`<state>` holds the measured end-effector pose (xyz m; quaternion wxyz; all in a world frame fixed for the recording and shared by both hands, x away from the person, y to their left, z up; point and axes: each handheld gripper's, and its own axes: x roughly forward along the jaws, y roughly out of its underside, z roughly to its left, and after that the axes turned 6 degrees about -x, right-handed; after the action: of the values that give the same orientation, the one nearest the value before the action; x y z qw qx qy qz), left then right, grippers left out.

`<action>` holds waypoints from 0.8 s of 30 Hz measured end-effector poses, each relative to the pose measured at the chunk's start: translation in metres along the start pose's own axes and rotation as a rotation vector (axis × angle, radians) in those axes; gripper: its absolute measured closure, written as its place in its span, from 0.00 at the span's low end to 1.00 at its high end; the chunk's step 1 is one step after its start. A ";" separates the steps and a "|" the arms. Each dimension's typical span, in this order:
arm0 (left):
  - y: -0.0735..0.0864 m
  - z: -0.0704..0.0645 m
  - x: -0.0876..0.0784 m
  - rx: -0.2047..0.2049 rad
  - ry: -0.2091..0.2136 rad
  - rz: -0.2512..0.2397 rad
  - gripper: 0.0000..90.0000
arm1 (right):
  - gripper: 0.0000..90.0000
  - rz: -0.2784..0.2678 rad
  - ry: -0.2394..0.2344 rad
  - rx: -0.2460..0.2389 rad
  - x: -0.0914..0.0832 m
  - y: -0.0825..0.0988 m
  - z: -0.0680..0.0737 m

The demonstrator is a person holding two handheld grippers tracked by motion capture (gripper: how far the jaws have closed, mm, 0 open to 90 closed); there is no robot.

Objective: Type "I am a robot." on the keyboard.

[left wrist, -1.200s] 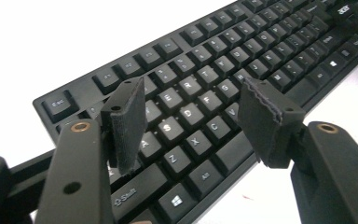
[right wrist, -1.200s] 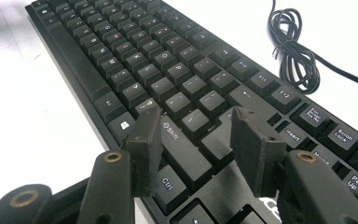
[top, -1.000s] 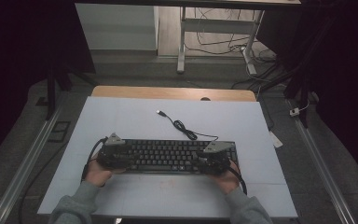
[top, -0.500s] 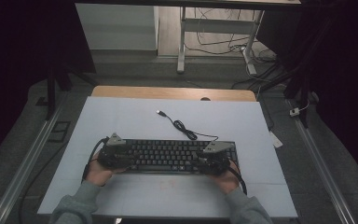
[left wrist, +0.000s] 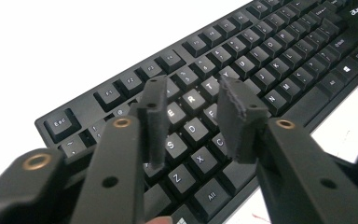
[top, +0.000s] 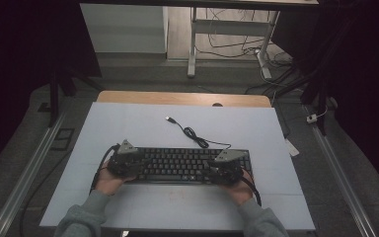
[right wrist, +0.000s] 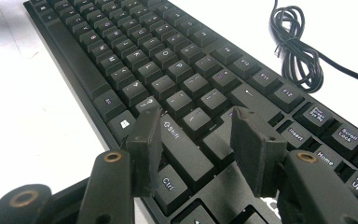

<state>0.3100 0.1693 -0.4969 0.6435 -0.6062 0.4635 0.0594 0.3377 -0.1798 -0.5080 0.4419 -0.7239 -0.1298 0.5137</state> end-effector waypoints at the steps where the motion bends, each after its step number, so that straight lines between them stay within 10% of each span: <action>1: 0.000 0.000 0.000 0.004 0.001 -0.002 0.73 | 0.59 0.000 0.000 0.000 0.000 0.000 0.000; 11: -0.004 -0.001 0.008 0.010 0.013 0.018 0.98 | 0.59 0.002 0.001 -0.002 0.000 0.000 0.000; 24: -0.009 -0.004 0.032 0.022 0.004 0.059 0.99 | 0.59 0.005 0.003 -0.004 0.001 0.000 0.000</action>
<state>0.3316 0.1478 -0.5113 0.6470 -0.5855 0.4831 0.0719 0.3379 -0.1794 -0.5088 0.4393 -0.7260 -0.1281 0.5134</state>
